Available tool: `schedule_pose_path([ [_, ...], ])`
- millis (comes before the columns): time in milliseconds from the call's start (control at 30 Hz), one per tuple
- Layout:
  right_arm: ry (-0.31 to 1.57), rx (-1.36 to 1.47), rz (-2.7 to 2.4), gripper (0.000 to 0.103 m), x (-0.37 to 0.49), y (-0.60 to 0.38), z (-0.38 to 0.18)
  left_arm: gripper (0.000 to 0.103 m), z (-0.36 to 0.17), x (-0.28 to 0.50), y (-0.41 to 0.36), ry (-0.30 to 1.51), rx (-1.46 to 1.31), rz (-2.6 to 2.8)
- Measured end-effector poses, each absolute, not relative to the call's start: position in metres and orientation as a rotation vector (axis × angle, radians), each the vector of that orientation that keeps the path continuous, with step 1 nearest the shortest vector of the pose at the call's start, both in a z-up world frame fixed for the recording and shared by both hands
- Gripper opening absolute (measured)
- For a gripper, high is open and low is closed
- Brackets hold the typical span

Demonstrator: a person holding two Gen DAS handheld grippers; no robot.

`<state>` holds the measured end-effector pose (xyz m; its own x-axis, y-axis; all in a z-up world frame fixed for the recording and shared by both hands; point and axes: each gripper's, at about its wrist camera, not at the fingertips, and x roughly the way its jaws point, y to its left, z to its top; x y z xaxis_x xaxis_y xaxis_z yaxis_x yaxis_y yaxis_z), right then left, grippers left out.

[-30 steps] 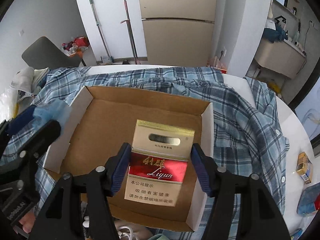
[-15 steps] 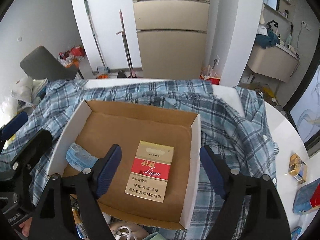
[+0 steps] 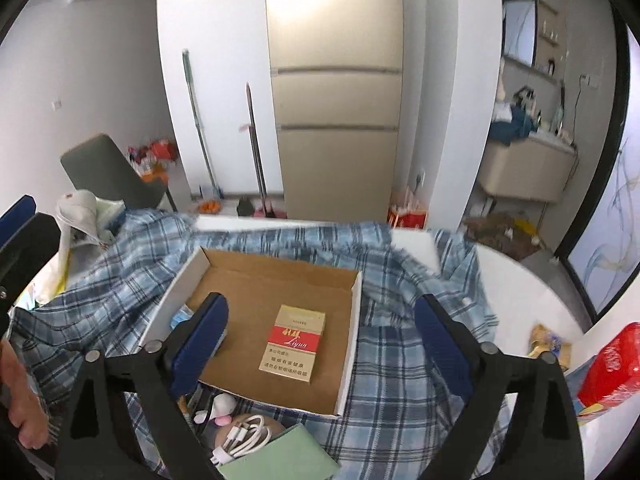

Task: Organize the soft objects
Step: 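Place the blue packet and Liqun pack into the white box, open both tools, then grasp the blue-and-gold cigarette pack with the left tool and lift it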

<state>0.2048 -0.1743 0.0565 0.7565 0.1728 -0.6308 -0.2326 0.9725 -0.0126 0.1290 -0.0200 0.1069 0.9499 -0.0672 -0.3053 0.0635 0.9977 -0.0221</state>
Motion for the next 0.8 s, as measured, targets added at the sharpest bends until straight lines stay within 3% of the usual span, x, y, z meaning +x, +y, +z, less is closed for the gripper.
schedule_pose_path([
  [167,0.584,-0.082,0.223,0.102,0.167,-0.181,0.073,0.103,0.116,0.089,-0.025,0.267,-0.017,-0.076],
  [367,0.585,0.001,0.232,0.103,0.136,-0.196,0.074,0.103,0.107,0.045,-0.023,0.241,-0.044,-0.042],
  [800,0.699,0.065,0.079,0.102,0.133,-0.208,0.006,0.103,0.037,0.058,-0.006,0.418,-0.131,0.013],
])
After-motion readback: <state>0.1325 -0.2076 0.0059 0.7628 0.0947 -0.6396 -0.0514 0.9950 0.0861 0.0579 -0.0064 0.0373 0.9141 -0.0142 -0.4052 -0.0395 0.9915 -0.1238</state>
